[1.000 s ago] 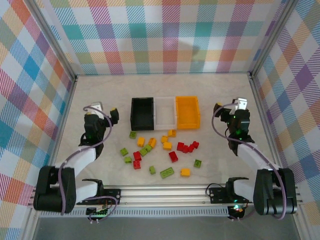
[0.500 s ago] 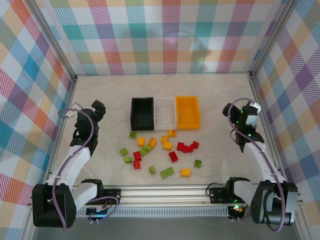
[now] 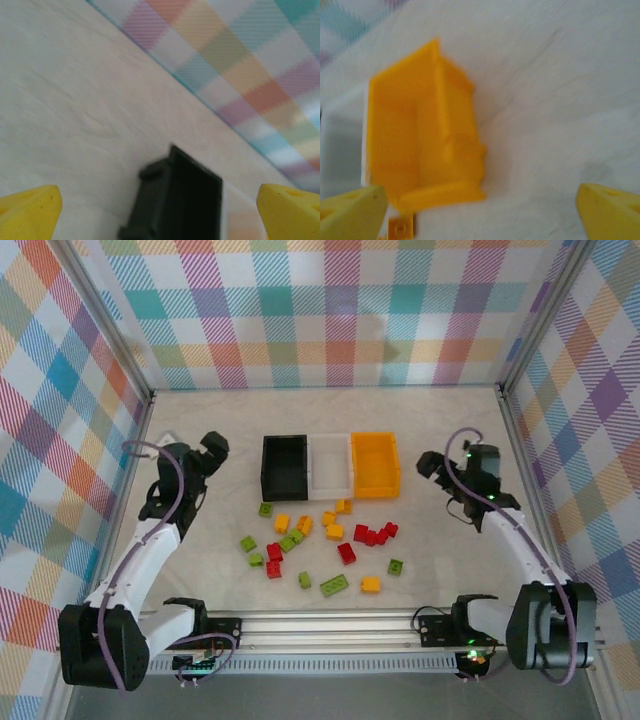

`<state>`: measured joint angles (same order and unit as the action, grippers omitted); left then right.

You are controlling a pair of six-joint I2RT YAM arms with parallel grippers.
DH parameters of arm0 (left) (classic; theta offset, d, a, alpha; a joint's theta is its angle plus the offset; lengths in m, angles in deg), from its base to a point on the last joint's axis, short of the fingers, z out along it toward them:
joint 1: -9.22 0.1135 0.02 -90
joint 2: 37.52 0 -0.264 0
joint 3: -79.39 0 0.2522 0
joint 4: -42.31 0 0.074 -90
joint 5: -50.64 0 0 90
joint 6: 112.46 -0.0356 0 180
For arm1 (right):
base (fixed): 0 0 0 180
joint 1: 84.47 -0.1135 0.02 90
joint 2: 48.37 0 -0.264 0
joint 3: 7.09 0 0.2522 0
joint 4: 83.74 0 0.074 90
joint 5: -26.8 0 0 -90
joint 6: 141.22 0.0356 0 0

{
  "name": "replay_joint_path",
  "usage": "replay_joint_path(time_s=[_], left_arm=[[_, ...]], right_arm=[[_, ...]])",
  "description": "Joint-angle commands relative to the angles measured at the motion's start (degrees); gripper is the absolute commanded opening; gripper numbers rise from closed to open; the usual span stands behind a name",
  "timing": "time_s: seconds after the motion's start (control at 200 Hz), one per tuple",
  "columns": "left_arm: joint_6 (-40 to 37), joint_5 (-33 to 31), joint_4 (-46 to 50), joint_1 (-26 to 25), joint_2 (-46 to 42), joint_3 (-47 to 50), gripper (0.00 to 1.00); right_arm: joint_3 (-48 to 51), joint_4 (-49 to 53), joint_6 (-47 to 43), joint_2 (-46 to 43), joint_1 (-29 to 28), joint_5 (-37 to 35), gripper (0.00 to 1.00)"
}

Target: Sort the legos into containers by color

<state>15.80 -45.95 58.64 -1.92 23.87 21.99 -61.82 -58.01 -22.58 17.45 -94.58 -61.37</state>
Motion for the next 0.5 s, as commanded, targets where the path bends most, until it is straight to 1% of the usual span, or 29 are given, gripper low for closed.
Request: replay_joint_path(time_s=[0.0,0.035,0.065,0.1,0.13,0.155,0.185,0.26,0.4,0.495], left_arm=[[-0.08,1.12,11.89,-4.50,-0.54,-2.26,1.00],[1.36,2.79,15.34,-4.75,-0.58,-2.50,0.98],[1.94,5.19,15.83,-4.90,-0.71,-2.11,0.97],[1.99,8.41,14.51,-5.09,-1.01,-0.75,1.00],[2.64,9.90,13.86,-5.54,-1.46,0.46,1.00],[3.42,10.65,13.86,-6.09,-1.87,1.52,1.00],[4.03,11.57,11.24,-6.68,-2.54,2.93,1.00],[5.29,12.95,9.82,-7.90,-3.91,5.52,1.00],[6.41,15.62,8.36,-8.46,-5.52,8.86,0.99],[6.63,16.72,7.44,-8.55,-6.83,10.30,0.96]], right_arm=[[-1.06,12.92,-0.35,-0.04,-7.34,-6.65,0.90],[-0.97,15.41,0.46,-0.12,-9.75,-8.25,0.87],[-0.52,16.77,1.10,-0.24,-11.55,-9.09,0.87],[0.18,17.73,1.96,-0.49,-13.88,-8.87,0.87],[0.70,18.47,3.18,-0.81,-15.55,-9.03,0.87],[1.28,19.09,4.30,-1.07,-16.66,-8.99,0.87],[1.90,19.74,5.36,-1.48,-18.16,-8.90,0.85],[3.28,21.47,8.72,-2.63,-21.58,-10.15,0.81],[4.40,25.66,12.78,-3.12,-25.29,-13.14,0.71],[5.46,26.50,14.15,-2.57,-25.71,-11.10,0.70]])
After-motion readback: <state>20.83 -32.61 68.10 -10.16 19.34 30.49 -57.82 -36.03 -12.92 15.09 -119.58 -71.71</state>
